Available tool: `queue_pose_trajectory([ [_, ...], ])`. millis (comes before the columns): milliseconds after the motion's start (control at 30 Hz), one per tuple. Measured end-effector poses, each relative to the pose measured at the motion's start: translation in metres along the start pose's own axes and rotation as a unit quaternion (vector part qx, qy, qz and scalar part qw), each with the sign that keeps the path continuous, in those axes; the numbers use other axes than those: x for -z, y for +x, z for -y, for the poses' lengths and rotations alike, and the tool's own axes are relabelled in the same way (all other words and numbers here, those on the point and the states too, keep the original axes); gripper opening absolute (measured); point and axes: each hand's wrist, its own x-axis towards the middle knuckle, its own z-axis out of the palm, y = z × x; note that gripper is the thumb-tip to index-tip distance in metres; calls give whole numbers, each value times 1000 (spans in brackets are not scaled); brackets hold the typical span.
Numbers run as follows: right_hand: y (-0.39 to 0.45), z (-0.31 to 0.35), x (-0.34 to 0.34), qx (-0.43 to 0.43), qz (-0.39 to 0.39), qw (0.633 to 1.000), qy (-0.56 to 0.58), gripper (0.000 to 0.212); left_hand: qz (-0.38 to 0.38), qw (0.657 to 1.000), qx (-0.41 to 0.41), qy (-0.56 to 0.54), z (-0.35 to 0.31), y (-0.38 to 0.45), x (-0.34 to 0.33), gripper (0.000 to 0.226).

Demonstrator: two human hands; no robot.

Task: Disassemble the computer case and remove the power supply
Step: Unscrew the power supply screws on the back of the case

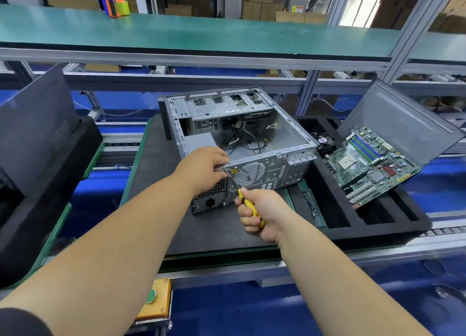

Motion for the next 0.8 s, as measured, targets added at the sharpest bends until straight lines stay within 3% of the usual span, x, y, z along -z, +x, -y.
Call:
queue_pose_trajectory([
  [133, -1, 3, -6, 27, -64, 989, -131, 35, 3, 1000, -3, 0, -2, -1, 2, 25],
  [200, -4, 7, -11, 40, -99, 966, -237, 34, 1, 1000, -1, -2, -4, -1, 3, 25],
  [300, -6, 9, -14, 125, -154, 847, -494, 27, 5, 1000, 0, -6, -5, -1, 3, 24],
  [400, -3, 1, -26, 148, -220, 763, -589, 13, 6, 1000, 5, -6, -5, -1, 3, 26],
  [500, 9, -9, -39, 104, -281, 699, -650, 52, 5, 1000, 8, -5, -5, -1, 2, 28],
  [533, 11, -10, -42, 97, -287, 688, -659, 55, 5, 1000, 8, -4, -5, -1, 2, 29],
  [600, 9, -6, -43, 109, -277, 694, -655, 38, 5, 1000, 8, 0, -4, -1, 2, 31],
  [667, 2, -1, -35, 149, -250, 733, -615, 15, 8, 1000, 9, 2, -4, -1, 2, 33],
  [700, 0, 2, -30, 154, -231, 762, -585, 17, 8, 1000, 11, 3, -3, -1, 2, 34],
  [733, -1, 4, -23, 146, -211, 804, -536, 23, 8, 1000, 12, 4, -3, -1, 2, 34],
  [800, -3, 8, -13, 88, -154, 924, -339, 32, 9, 1000, 12, 6, -2, 0, 1, 35],
])
